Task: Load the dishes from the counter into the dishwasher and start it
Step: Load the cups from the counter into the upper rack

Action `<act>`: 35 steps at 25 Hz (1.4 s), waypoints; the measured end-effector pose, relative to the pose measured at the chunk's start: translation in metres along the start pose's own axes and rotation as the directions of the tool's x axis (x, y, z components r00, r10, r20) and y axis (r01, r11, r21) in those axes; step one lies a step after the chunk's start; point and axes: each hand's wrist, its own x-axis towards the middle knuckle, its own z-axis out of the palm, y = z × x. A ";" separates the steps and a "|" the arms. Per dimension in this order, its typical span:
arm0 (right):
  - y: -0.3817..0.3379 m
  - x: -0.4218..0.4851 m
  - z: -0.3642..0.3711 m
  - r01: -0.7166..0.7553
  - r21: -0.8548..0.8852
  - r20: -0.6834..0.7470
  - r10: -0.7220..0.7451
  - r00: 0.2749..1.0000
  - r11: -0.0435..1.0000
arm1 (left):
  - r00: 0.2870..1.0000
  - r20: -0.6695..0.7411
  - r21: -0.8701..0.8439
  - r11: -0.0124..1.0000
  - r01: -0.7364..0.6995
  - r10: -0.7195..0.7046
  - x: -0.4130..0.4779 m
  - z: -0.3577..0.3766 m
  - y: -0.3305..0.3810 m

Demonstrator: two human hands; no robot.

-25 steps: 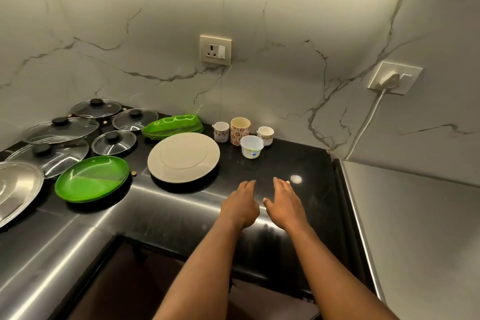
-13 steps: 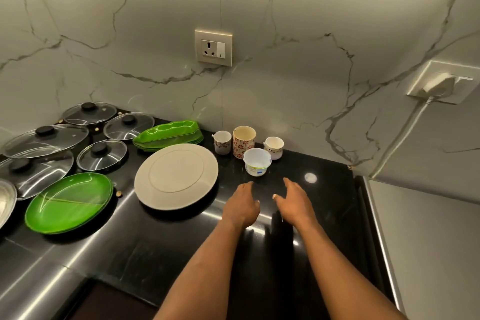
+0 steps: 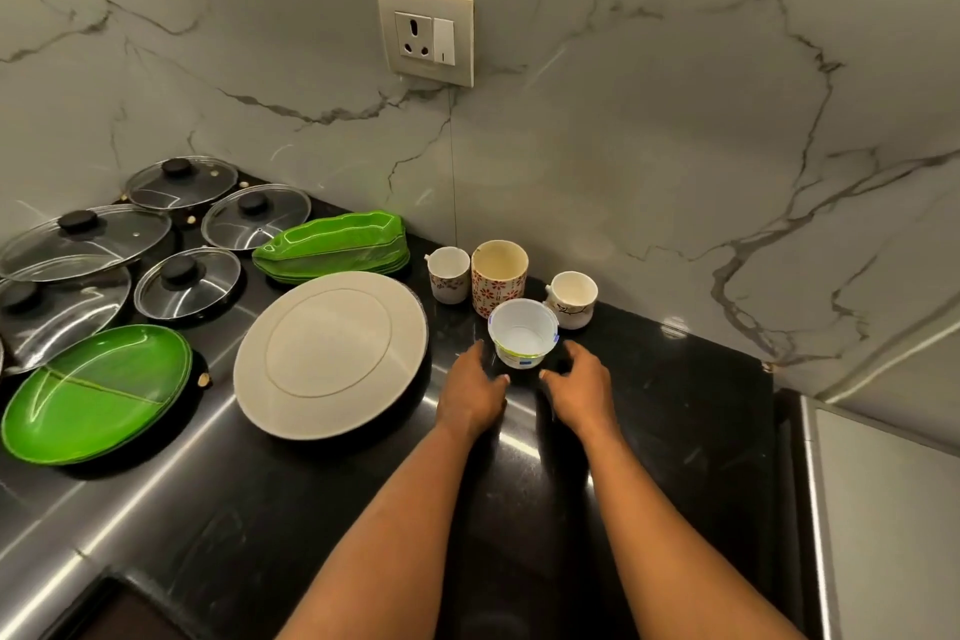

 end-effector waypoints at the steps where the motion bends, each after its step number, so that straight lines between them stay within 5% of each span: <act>1: -0.001 0.006 0.001 0.024 0.024 0.000 -0.024 1.000 0.999 | 1.000 -0.001 -0.044 0.999 -0.002 0.002 0.005 0.001 0.004; 8: 0.002 0.016 -0.001 0.104 0.138 0.040 -0.111 0.993 0.985 | 0.999 -0.052 -0.234 0.972 -0.023 0.011 0.018 0.014 -0.003; 16: 0.009 -0.037 -0.003 0.123 0.169 0.030 -0.129 0.991 0.978 | 1.000 -0.016 -0.257 0.966 -0.013 0.009 -0.036 -0.008 -0.007; 35: 0.058 -0.330 0.035 0.142 0.157 -0.184 -0.112 0.977 0.977 | 0.960 0.060 -0.167 0.951 -0.261 0.274 -0.240 -0.036 -0.155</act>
